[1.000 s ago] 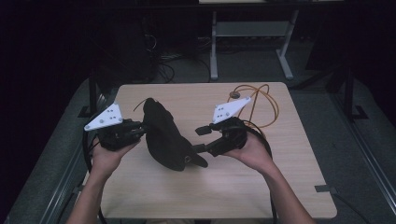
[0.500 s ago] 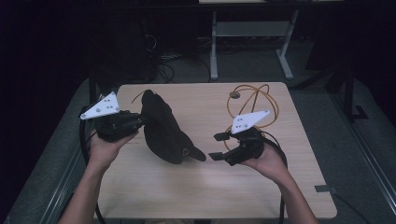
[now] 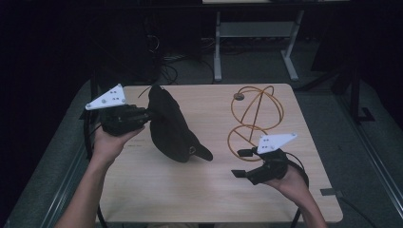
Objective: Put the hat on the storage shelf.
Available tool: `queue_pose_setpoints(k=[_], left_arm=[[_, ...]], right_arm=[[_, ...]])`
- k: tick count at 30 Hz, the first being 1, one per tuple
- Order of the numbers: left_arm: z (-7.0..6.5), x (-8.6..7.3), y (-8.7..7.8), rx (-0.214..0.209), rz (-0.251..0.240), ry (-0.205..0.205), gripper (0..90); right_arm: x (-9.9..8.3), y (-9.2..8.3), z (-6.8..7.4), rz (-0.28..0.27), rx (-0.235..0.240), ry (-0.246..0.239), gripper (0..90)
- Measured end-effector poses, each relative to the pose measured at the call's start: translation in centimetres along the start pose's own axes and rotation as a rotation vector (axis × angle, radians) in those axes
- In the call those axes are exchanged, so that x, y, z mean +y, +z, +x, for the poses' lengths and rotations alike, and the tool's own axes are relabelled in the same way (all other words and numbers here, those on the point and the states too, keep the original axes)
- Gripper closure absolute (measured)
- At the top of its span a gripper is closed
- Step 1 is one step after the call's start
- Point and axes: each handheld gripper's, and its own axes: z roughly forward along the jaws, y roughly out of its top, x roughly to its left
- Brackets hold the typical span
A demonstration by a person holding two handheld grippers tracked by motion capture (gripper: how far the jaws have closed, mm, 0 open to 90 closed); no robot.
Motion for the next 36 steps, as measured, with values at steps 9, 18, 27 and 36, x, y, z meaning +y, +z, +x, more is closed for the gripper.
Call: queue_pose_setpoints(k=[9,18,27,36], left_arm=[[0.1,2.4,1.1,-0.038,-0.005,0.027,84.9],[0.7,4.4,2.9,-0.070,0.017,0.025,84.8],[1.4,6.6,5.7,-0.113,0.029,0.037,84.8],[1.6,8.5,8.9,-0.179,0.033,0.035,84.8]], right_arm=[[-4.1,-1.1,-0.2,0.069,-0.063,0.025,26.6],[-5.7,-2.7,-1.6,0.047,-0.108,0.065,25.6],[-7.0,-3.9,-3.2,0.035,-0.199,0.105,24.8],[-7.3,-4.8,-3.5,0.002,-0.242,0.120,24.7]])
